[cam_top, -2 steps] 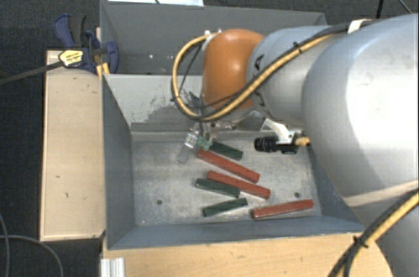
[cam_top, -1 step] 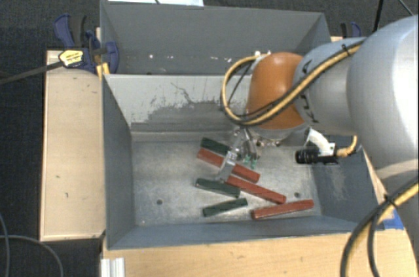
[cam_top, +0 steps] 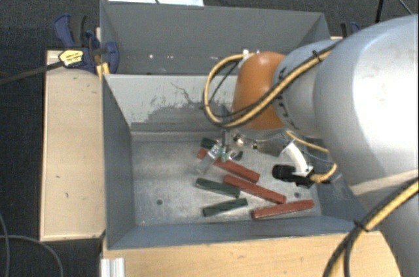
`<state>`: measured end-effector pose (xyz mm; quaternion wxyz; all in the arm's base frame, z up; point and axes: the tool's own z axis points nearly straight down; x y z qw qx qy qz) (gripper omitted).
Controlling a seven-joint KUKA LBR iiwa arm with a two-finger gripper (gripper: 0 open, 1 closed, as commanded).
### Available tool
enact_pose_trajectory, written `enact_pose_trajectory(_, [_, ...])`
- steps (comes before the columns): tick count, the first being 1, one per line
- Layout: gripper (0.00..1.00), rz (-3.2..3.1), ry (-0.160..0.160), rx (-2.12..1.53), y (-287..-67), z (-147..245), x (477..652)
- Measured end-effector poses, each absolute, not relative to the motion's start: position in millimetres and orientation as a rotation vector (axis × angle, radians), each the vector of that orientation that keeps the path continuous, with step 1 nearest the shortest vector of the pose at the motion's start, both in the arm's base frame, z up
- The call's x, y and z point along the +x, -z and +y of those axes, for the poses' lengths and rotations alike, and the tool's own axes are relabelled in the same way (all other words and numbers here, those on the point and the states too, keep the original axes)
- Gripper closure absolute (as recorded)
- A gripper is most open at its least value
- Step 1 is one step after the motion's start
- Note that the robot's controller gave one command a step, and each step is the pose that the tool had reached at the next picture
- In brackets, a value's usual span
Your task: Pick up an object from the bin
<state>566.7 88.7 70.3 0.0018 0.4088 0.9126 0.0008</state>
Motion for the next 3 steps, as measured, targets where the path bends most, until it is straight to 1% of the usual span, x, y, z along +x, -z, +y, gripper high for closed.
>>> enact_pose_trajectory(1, [1.00,2.861,-0.004,1.286,-71.0,88.0,567.4])
enact_pose_trajectory(3, [1.00,2.858,-0.004,1.292,-73.5,87.5,569.0])
